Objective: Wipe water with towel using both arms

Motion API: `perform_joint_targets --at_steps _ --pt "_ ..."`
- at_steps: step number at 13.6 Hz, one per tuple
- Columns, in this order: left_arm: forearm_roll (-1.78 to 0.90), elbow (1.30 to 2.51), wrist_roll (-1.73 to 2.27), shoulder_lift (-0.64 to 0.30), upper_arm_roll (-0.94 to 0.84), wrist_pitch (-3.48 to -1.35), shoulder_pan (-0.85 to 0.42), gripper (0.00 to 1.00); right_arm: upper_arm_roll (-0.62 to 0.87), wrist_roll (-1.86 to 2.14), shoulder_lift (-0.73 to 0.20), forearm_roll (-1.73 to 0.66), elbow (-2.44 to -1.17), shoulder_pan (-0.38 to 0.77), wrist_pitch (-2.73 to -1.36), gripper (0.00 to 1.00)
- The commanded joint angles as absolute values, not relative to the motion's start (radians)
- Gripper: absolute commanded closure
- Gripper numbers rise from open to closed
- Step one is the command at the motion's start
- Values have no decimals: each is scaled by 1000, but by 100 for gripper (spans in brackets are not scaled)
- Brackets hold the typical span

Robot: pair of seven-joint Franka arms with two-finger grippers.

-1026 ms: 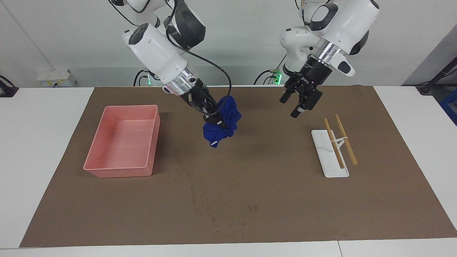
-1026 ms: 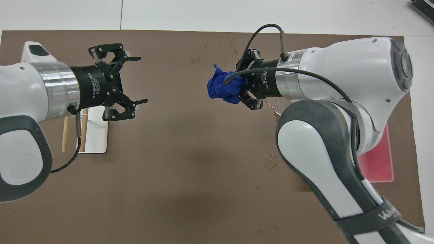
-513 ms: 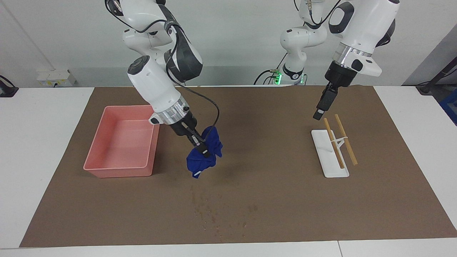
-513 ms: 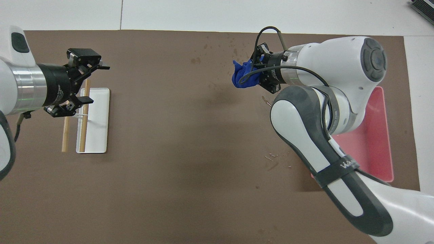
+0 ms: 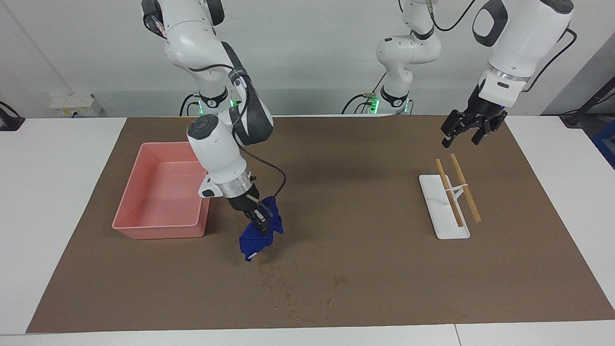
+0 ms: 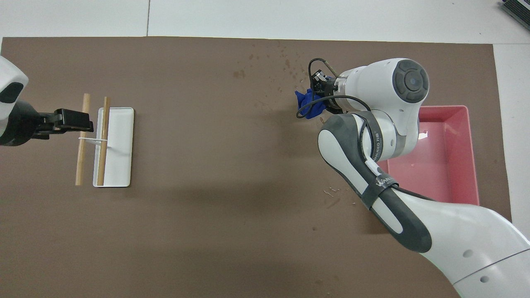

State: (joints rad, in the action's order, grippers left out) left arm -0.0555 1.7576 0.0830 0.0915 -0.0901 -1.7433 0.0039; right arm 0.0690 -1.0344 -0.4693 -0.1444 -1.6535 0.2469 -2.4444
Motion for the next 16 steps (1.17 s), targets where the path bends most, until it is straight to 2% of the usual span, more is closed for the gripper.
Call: perform_joint_targets --at_steps 1,3,6,11,16 --pt "-5 1634 -9 60 -86 -1570 -11 0 75 -1014 -535 -24 -1654 256 -2554 100" --pt "-9 1548 -9 11 -84 -1507 -5 0 74 -1015 -541 -2 -1678 259 -2547 100" --pt "-26 1562 -12 23 -83 -1513 -3 0 71 -1040 -486 92 -1830 268 -2505 100" --pt "-54 1574 -9 43 -94 -1502 25 0 74 -1089 -384 167 -1931 255 -2295 100" --pt "-55 1600 -5 58 -92 -1496 31 0 78 -1115 -279 153 -2091 233 -2206 100"
